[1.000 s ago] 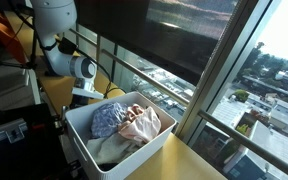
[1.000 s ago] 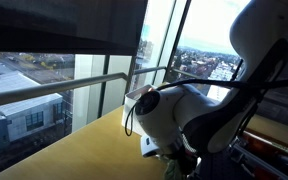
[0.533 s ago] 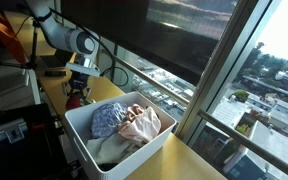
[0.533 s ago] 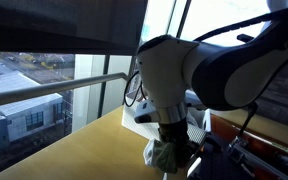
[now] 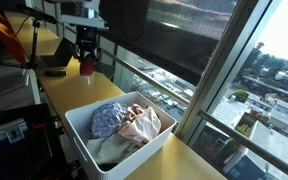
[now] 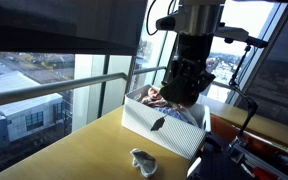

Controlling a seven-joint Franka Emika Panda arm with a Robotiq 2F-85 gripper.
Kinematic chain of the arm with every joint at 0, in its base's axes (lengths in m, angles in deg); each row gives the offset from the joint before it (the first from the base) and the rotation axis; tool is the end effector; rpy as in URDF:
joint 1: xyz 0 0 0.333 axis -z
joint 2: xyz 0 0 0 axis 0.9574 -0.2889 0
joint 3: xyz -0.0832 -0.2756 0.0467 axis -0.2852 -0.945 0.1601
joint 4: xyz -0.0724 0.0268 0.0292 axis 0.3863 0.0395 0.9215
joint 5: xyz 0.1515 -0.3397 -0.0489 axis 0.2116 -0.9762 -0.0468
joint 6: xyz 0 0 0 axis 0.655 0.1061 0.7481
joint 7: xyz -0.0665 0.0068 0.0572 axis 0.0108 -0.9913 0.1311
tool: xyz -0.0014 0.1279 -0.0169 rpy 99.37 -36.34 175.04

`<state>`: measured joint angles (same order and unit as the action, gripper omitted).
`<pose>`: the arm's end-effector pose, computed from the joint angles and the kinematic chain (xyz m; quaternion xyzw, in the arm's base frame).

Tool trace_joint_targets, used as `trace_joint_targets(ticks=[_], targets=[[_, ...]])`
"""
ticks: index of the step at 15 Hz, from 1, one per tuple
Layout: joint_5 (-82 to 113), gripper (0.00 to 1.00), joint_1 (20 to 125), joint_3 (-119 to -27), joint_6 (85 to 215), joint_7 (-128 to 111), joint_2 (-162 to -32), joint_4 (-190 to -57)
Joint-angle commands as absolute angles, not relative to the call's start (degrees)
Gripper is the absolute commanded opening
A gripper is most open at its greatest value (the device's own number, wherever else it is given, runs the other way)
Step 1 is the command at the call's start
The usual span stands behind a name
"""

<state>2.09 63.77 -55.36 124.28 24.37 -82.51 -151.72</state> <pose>0.4733 0.1722 0.3548 0.8572 0.4856 -0.1203 0.1220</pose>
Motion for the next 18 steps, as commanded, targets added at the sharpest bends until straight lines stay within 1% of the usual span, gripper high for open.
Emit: trace_joint_targets(ticks=[1, 4, 7, 12, 15, 16, 17, 18], targets=[[0.7, 0.05, 65.2, -58.6, 122.2, 24.4, -76.1, -150.9], [-1.2, 0.05, 67.4, -62.0, 124.7, 24.0, -75.1, -149.7], [0.1, 0.05, 69.6, -65.1, 128.3, 23.4, -77.4, -147.7], [8.3, 0.05, 73.4, -69.5, 133.6, 21.4, -82.7, -143.0], [11.1, 0.05, 75.0, -70.6, 135.2, 20.0, -85.2, -141.7], [11.7, 0.44, 75.3, -70.6, 135.3, 19.2, -85.8, -141.6], [11.8, 0.47, 75.4, -70.5, 135.4, 17.9, -86.0, -141.6], [11.7, 0.52, 75.4, -70.3, 135.3, 16.8, -86.1, -141.6]])
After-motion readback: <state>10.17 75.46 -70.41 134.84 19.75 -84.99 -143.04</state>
